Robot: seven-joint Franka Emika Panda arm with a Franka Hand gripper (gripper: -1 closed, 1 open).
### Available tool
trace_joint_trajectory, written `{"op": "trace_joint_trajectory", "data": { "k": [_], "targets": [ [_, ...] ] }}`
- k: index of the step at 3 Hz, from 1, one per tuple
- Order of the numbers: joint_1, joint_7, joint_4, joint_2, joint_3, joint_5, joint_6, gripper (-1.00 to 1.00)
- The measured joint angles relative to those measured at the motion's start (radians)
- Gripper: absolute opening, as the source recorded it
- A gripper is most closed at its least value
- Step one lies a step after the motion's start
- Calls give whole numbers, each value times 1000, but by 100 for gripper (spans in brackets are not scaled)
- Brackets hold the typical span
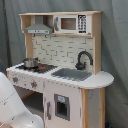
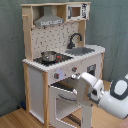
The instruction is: Play with the kitchen
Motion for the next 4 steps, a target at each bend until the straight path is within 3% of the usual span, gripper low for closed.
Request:
{"op": "trace_joint_trajectory", "data": {
  "k": [1,4],
  "targets": [
    [6,57,36,-63,0,49,0,100],
    [44,178,162,-265,1,279,3,100]
  ]
}}
